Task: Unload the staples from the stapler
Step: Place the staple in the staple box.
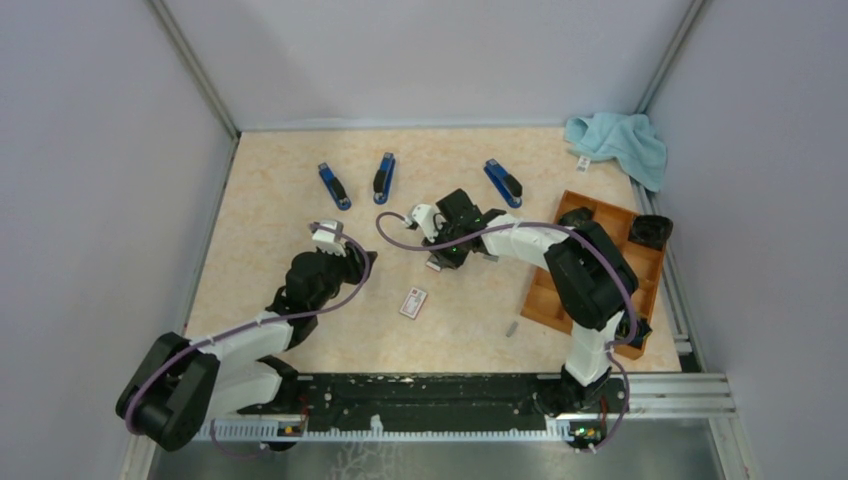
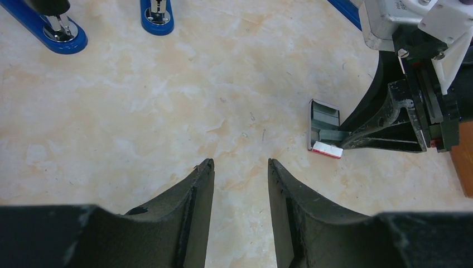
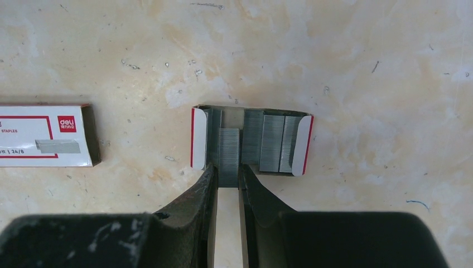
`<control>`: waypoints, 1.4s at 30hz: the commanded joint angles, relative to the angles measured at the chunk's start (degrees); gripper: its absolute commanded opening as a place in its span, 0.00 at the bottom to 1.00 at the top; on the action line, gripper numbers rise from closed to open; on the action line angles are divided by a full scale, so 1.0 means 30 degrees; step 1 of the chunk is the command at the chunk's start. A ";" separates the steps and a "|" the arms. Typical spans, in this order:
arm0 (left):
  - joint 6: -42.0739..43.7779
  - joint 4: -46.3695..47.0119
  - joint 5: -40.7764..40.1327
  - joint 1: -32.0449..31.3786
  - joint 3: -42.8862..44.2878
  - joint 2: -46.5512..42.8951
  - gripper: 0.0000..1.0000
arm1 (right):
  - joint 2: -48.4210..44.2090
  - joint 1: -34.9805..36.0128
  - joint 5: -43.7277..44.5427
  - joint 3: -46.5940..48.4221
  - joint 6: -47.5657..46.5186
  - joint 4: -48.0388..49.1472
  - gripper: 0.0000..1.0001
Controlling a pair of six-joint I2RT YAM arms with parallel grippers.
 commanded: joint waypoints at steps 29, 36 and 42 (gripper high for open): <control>0.0179 0.0519 -0.0096 0.0017 0.0561 0.0124 0.47 | -0.1756 0.0184 -0.0703 0.1312 0.0242 -0.0626 0.32; 0.0149 0.0490 -0.0140 0.0010 0.0626 0.0181 0.47 | -0.2739 -0.0847 -0.2768 0.0574 -0.0537 -0.1416 0.29; 0.0142 0.0431 -0.0140 0.0009 0.0672 0.0226 0.46 | -0.2625 -0.1299 -0.3342 -0.0232 -0.1317 -0.1722 0.05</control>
